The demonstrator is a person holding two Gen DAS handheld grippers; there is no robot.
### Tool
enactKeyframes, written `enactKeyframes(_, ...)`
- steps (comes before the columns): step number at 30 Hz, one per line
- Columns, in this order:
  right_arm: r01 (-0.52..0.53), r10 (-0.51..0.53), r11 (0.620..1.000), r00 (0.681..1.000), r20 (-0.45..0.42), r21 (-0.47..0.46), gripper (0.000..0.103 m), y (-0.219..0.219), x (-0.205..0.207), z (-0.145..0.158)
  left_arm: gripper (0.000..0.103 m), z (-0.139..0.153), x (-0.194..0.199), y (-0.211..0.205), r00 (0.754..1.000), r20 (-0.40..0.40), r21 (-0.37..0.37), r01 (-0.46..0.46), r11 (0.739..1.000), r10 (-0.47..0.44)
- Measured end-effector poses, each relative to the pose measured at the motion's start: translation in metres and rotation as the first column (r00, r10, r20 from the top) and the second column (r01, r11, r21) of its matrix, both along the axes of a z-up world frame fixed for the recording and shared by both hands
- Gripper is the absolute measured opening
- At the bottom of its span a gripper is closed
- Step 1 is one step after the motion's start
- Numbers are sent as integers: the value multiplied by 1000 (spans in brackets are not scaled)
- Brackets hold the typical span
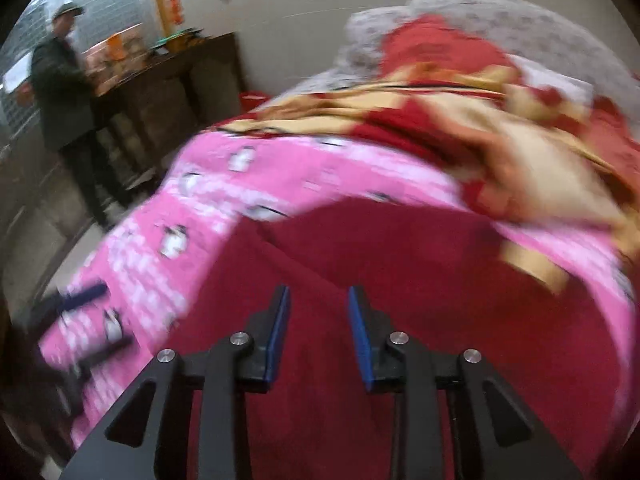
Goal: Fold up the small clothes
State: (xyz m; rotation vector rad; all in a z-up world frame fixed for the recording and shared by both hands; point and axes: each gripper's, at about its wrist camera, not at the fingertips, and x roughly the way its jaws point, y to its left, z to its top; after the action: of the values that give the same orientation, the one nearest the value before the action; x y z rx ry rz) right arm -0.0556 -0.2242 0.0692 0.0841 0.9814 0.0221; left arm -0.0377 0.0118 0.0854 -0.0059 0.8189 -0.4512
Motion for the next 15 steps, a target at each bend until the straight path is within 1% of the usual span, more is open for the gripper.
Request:
enactKeyframes(4, 163, -163, 983, 987, 4, -83, 46, -54, -62, 11, 90, -4, 9, -28, 999, -2, 30, 40, 999, -40)
enactKeyframes(6, 214, -220, 970, 975, -35, -119, 46, -76, -84, 5, 90, -14, 13, -41, 999, -25, 51, 48, 998, -47)
enactKeyframes(8, 260, -277, 953, 956, -95, -158, 46, -94, -96, -9, 90, -31, 20, -55, 996, -69, 97, 54, 994, -48)
enactKeyframes(9, 279, -301, 944, 947, -112, -175, 45, -102, -101, -16, 90, -38, 23, -59, 995, -87, 120, 53, 991, -43)
enactKeyframes(10, 294, -319, 938, 939, -125, -185, 41, -109, -104, -22, 90, -47, 25, -64, 993, -114, 143, 57, 988, -40)
enactKeyframes(11, 304, -327, 937, 937, -123, -174, 39, -115, -108, -28, 90, -55, 27, -65, 990, -138, 156, 61, 986, -39)
enactKeyframes(13, 319, -336, 935, 937, -97, -153, 38, -117, -112, -26, 90, -66, 30, -66, 984, -173, 164, 65, 984, -36)
enactKeyframes(15, 323, -338, 935, 936, -94, -147, 38, -114, -113, -20, 90, -64, 27, -65, 986, -164, 163, 60, 985, -33)
